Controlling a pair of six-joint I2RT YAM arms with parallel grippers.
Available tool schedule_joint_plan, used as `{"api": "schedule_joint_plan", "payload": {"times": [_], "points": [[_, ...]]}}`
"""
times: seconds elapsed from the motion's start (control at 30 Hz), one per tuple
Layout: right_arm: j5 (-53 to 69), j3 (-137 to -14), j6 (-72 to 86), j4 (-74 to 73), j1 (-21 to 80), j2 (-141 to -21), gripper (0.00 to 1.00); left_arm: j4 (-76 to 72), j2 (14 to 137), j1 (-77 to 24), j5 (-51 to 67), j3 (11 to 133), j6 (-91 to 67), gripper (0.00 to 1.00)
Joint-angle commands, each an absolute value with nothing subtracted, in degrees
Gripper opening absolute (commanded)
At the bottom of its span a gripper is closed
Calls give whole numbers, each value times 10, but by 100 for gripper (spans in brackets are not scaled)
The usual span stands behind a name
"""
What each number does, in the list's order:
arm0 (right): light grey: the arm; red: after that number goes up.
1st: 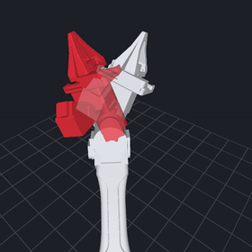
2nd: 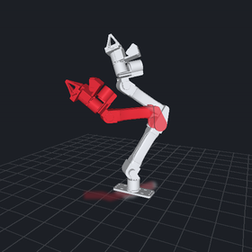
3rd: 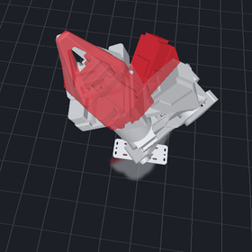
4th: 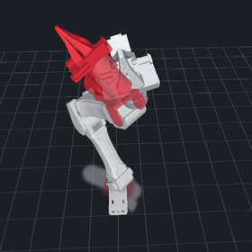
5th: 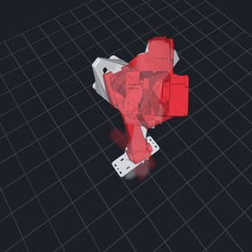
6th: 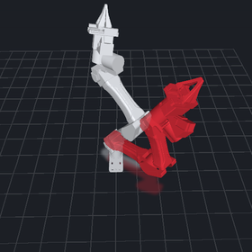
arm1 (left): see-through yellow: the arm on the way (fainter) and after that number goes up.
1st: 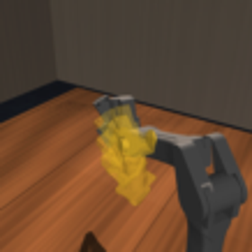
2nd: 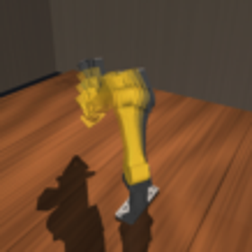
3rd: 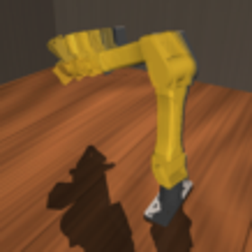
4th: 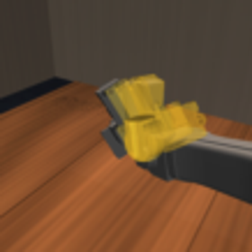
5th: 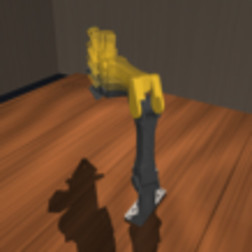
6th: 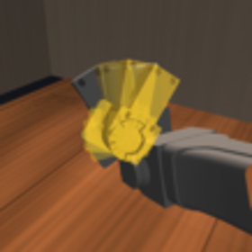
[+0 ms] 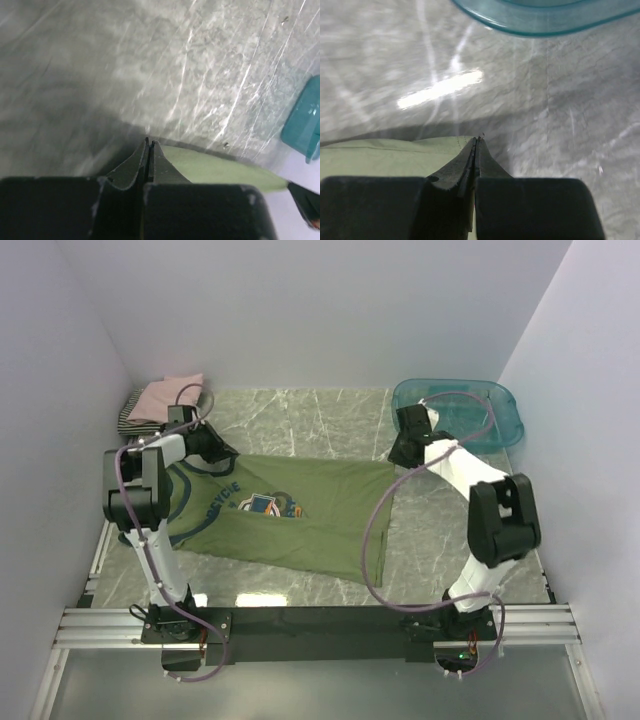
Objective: Fold and stack the tank tops
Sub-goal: Fold the tank top
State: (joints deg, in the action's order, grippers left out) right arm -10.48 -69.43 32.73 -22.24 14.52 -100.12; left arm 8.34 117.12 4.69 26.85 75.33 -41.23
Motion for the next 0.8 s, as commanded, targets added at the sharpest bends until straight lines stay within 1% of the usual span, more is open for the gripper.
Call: {"api": "schedule_joint_plan", "payload": {"times": [0.0,0.37,0.53,0.63,0.67,0.77], "points": [[-102,-669,337,-207,157,-935,0,92,1086,46,198,730,-413,1],[-53,-513,375,-194,204,-817,0,119,949,40,106,594,-450,1],[-51,-469,390,-198,217,-769,0,125,907,33,73,538,-459,1],[-46,-449,398,-200,220,-744,0,120,902,27,55,524,-457,1],[-46,-449,398,-200,220,-741,0,116,905,28,66,526,-456,1],[-51,-477,391,-208,220,-754,0,107,932,28,84,565,-461,1]]}}
